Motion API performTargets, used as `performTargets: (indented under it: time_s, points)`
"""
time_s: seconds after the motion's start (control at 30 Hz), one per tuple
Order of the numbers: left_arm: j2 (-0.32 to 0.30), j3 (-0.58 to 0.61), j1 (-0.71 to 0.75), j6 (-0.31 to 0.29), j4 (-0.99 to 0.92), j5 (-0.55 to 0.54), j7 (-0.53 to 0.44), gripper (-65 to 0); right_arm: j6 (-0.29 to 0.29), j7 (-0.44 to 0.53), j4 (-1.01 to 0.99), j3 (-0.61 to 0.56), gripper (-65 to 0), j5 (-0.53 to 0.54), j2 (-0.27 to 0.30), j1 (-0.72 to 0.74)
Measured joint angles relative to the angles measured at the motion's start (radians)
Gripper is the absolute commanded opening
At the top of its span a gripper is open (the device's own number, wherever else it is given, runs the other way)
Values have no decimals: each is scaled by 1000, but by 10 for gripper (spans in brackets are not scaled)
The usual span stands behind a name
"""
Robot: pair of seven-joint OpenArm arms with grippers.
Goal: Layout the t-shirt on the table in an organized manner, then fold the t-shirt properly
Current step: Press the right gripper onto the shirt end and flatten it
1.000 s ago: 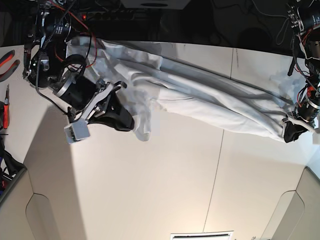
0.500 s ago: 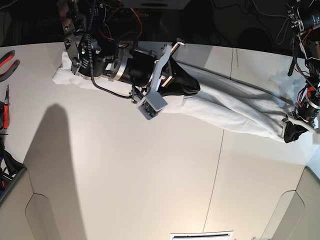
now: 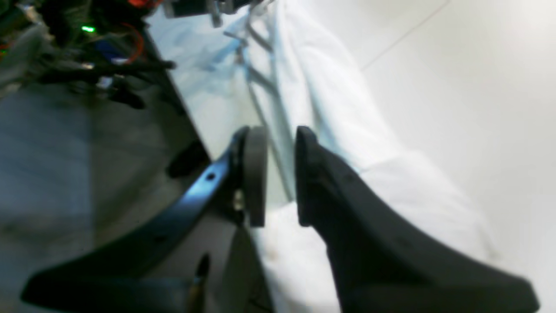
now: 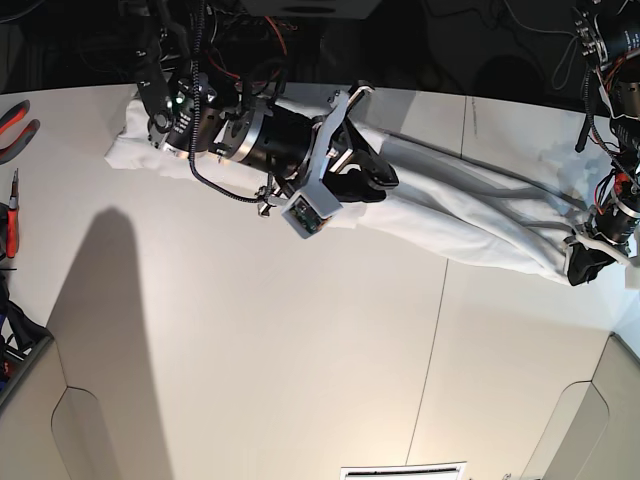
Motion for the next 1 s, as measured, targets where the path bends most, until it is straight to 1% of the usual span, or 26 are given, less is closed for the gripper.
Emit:
performTargets:
  time_s: [0.13,0.33,0.37,0.4,0.43,0.57,0.67,0.8,0.87,1.0]
  points:
    - [0,0,0,0,0,0,0,-496,-22,76,0,0,-533,-91,0,6]
    - [0,0,0,0,0,-30,0,-496,-22,80,0,4,-536,-133,0,95]
    - [0,0,0,0,0,-29,0,-496,-22,74,0,8,-557,-130,0,111]
    - [0,0,0,0,0,-29,0,-496,-22,56,0,14,-601,-129,-3,124]
    - [0,0,0,0,0,-30,0,-496,-23,29,0,21,-650,-122,-3,135]
    - [0,0,0,0,0,-30,-6,-496,-22,-50,1,69,-650,-52,-3,123]
    - [0,0,0,0,0,-30,-29,-496,-22,-65,2,126,-650,4,-3,78]
    - [0,0,-4,0,0,-31,-39,-496,-27,-109,3,207,-650,118,-3,-10]
    - [0,0,-5,0,0,-41,-42,-496,-26,-107,3,238,-650,160,-3,-61]
    - [0,0,-13,0,0,-42,-42,-492,-26,-109,3,268,-650,166,-2,-140]
